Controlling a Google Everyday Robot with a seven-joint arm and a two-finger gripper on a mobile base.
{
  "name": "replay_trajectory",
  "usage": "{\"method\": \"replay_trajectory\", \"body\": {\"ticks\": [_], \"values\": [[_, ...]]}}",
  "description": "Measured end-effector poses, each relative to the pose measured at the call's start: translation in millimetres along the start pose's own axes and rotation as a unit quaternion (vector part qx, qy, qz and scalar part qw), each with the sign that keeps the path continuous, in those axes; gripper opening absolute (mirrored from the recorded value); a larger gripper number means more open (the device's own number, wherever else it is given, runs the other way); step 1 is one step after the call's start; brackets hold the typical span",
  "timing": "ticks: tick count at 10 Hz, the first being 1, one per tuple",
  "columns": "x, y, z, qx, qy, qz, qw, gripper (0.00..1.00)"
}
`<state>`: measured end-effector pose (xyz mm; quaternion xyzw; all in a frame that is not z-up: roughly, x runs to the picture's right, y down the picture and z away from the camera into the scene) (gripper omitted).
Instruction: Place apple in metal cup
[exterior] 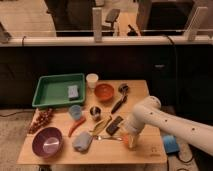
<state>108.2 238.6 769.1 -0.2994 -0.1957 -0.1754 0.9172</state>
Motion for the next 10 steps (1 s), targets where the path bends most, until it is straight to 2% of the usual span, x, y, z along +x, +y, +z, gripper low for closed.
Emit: {"method": "replay_trajectory", "body": {"ticks": [3,7,9,10], "values": [[-1.3,0.2,-1.2,0.001,-0.001,0.002,1.0000,0.76],[-4.1,0.4,-1.5,0.000,-0.004,0.006,1.0000,0.62],[-5.1,0.8,-2.4,0.001,-0.004,0.007,1.0000,0.60],[-7.0,1.6,-6.0,0.001,-0.004,0.007,1.0000,0.54]]}}
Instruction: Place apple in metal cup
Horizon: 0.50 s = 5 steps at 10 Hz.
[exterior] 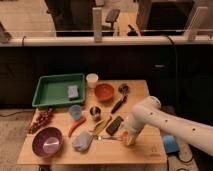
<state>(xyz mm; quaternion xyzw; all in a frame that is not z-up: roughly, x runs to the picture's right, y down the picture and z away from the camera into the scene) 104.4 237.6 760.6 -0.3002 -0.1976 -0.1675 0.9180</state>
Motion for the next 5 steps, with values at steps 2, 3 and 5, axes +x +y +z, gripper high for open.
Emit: {"method": "replay_trajectory", "body": {"ticks": [2,3,5], "values": [[0.5,-0.6,-8.0,0.002,0.000,0.001,1.0000,0.33],[1.5,-0.5,-8.1,0.001,0.000,0.000,1.0000,0.22],[-0.3,-1.3,-9.5,0.001,0.003,-0.002,1.0000,0.10]]}}
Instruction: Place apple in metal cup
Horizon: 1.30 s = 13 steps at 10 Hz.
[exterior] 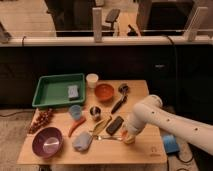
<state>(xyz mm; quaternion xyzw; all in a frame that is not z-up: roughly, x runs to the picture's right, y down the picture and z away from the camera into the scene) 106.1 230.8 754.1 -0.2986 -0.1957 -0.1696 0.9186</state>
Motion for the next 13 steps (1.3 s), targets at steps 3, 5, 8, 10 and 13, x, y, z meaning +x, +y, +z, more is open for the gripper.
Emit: {"method": "replay_trajectory", "body": {"ticks": [3,5,8,10,13], "values": [[2.5,1.4,-4.7,0.000,0.002,0.003,1.0000,0.10],[1.3,0.6,-7.0,0.000,0.004,0.000,1.0000,0.10],[2.6,1.0,-10.9,0.001,0.007,0.001,1.0000,0.17],[4.2,1.5,-13.4,0.001,0.009,0.001,1.0000,0.20],[4.3,1.5,-14.6,0.001,0.012,-0.001,0.9999,0.20]]}}
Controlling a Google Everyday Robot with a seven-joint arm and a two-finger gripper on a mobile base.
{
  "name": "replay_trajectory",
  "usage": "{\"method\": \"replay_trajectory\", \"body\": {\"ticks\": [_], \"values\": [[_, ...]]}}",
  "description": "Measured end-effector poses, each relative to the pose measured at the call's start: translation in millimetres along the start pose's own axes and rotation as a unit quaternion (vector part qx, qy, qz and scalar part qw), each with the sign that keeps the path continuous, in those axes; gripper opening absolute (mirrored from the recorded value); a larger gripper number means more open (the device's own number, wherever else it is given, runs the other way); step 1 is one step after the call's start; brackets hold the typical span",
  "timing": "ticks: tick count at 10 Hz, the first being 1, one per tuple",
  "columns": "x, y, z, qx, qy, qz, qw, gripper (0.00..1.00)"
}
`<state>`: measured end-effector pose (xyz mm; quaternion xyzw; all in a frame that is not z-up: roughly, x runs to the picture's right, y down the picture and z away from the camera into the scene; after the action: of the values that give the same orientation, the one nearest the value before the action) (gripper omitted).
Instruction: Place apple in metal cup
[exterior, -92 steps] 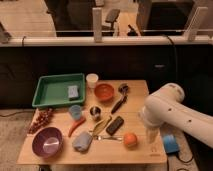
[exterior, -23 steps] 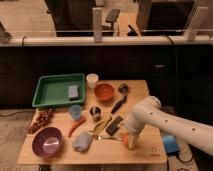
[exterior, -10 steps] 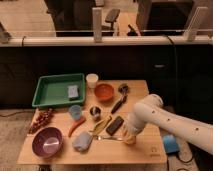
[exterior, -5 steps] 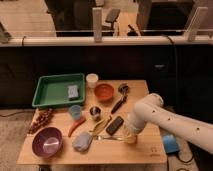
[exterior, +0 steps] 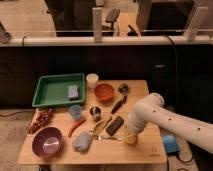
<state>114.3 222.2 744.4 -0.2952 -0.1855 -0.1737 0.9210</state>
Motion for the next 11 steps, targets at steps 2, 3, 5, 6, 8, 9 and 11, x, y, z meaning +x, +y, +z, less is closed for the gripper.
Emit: {"method": "replay_trajectory", "body": {"ticks": [2,3,5,6,8,9,11], "values": [[0.7,0.5,-3.1,0.000,0.002,0.000,1.0000,0.20],[1.4,0.8,-4.1,0.000,0.003,-0.001,1.0000,0.20],[2.1,1.0,-5.4,0.001,0.004,-0.002,1.0000,0.22],[1.9,1.8,-5.9,-0.001,0.005,-0.002,1.0000,0.32],[-0.9,1.5,-7.2,-0.004,0.004,-0.004,1.0000,0.47],[-4.9,0.2,-7.6,-0.009,0.003,-0.004,1.0000,0.63],[-5.9,-0.2,-6.9,-0.016,0.001,0.000,0.9999,0.78]]}}
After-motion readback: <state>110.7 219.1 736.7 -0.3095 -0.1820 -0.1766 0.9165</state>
